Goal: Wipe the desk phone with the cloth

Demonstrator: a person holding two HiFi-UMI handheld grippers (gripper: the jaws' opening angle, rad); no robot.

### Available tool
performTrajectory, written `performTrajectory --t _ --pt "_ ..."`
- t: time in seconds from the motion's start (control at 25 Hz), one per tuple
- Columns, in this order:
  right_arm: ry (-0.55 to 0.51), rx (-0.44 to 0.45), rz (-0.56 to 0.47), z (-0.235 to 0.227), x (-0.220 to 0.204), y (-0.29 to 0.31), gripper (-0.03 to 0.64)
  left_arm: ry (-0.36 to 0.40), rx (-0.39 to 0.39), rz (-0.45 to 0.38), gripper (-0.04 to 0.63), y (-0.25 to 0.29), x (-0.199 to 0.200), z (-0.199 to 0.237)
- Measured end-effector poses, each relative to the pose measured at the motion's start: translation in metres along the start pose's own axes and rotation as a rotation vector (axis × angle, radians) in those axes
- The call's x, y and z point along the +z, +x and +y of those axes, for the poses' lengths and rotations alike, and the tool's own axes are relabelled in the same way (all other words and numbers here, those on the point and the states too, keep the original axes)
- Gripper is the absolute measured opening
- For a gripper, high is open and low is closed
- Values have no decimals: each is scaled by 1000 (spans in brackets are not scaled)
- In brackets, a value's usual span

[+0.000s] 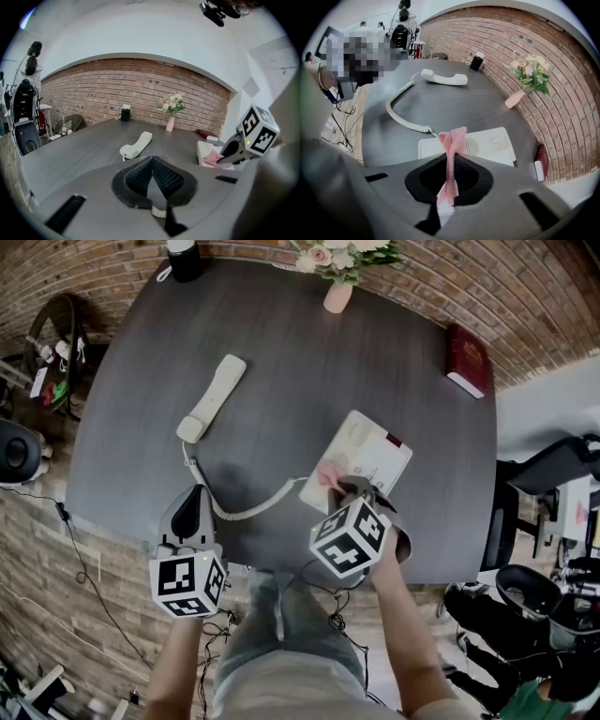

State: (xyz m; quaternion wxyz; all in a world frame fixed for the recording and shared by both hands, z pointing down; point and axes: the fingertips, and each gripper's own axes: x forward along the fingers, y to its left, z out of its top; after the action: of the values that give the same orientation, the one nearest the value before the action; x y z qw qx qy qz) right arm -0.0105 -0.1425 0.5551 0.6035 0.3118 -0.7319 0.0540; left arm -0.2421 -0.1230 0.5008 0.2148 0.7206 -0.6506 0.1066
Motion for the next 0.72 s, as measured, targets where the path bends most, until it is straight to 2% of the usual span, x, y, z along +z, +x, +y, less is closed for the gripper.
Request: performTrajectory --t 0.72 --pt "-25 68 12 51 -8 -4 18 -24 24 3 5 -28 -18 11"
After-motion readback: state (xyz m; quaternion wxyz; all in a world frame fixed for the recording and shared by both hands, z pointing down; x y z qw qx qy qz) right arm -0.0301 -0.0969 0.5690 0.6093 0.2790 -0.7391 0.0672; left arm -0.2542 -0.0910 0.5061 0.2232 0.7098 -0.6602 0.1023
